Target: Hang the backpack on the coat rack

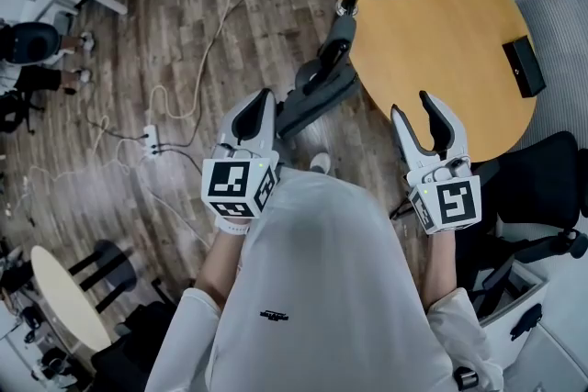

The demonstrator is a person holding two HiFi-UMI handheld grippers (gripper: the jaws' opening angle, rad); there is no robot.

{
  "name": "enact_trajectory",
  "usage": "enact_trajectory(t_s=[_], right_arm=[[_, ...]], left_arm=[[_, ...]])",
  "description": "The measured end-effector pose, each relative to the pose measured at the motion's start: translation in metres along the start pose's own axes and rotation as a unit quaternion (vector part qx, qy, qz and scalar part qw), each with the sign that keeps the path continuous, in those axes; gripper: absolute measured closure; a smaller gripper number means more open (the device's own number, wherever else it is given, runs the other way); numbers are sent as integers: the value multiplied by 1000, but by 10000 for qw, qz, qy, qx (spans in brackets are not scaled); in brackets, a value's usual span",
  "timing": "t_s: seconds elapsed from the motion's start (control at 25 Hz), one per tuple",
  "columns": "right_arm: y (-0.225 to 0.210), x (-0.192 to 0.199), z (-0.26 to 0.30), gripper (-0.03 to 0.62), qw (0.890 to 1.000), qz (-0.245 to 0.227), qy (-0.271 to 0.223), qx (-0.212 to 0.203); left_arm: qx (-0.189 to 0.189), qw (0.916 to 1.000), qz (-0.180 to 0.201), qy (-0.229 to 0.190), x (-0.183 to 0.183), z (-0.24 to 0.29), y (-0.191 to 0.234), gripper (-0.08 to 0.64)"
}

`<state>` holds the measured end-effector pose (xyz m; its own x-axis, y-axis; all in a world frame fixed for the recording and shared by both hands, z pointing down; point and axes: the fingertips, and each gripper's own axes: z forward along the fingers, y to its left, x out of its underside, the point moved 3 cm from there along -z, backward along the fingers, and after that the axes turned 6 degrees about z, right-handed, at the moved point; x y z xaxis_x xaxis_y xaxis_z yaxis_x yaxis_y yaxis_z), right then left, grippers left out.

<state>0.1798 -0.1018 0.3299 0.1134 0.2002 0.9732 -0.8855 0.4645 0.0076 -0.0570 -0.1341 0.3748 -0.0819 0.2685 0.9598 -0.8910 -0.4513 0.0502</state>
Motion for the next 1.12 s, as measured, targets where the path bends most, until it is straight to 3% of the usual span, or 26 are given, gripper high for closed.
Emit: enact_trajectory(t_s=[0.2,0.68,1.12], right_arm=[[0,-20,-7,463,9988,-150,-306,349],[5,-33,-15,595,9967,31,-595,551],[11,-27,-17,594,9975,74,-428,563]], left_arm=[[14,9999,63,-159,-15,-6,-1,545],[176,9994,85,-297,-25,-15,-8,543],[381,9991,119,-116,-25,-20,-18,543]])
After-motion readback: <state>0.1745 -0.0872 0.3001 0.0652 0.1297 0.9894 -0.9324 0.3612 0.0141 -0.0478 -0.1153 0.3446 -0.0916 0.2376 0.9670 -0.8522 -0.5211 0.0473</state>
